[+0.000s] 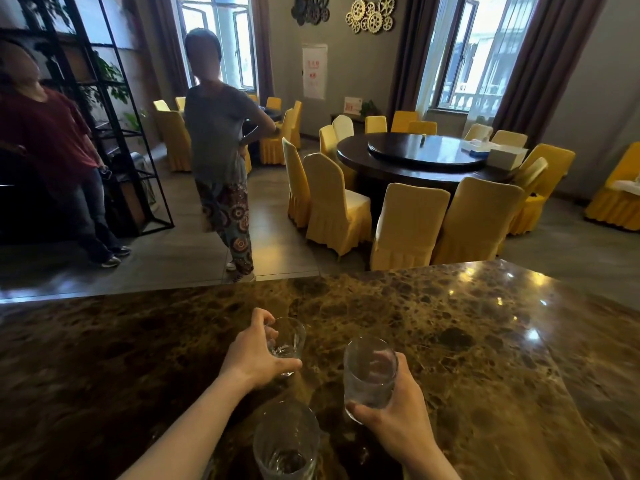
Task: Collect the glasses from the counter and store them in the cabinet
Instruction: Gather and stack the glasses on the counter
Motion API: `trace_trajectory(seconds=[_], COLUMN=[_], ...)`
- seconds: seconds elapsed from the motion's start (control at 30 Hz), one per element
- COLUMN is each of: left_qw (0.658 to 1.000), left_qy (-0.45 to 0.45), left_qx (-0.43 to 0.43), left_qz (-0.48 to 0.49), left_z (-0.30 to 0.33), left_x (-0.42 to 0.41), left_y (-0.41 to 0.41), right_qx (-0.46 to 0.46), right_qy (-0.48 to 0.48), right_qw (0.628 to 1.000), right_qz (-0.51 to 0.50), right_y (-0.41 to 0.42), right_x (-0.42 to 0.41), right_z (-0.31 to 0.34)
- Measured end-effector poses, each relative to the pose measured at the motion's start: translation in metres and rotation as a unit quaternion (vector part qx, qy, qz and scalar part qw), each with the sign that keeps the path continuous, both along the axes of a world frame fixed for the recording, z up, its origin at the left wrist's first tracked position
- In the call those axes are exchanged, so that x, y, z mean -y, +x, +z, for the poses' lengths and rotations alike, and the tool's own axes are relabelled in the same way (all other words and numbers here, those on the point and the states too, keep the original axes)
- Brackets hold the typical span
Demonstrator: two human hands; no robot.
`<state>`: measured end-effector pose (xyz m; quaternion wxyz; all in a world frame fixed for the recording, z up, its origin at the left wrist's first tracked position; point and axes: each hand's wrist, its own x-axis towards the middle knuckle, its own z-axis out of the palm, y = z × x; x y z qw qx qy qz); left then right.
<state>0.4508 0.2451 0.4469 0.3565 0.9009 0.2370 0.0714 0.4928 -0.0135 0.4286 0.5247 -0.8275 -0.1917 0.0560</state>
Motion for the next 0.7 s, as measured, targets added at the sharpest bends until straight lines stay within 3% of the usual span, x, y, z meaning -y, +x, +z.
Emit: trace_trajectory(seconds=[0.47, 0.7], left_qw=[1.000, 1.000], left_qy=[0.002, -0.008], left_qx=[-0.024, -0.020], left_qz=[0.005, -0.018], left_z=[-0.014, 0.013], left_x=[0.004, -0.004], left_y=[0.000, -0.030], right_qx=[-0.047, -0.106], right_qy=[-0.003, -0.067], right_qw=[0.999, 0.992], right_qz=[-0.001, 0.014], right_y=[-0.006, 0.000], right_x=[0.009, 0.045], right_z=[-0.008, 0.042])
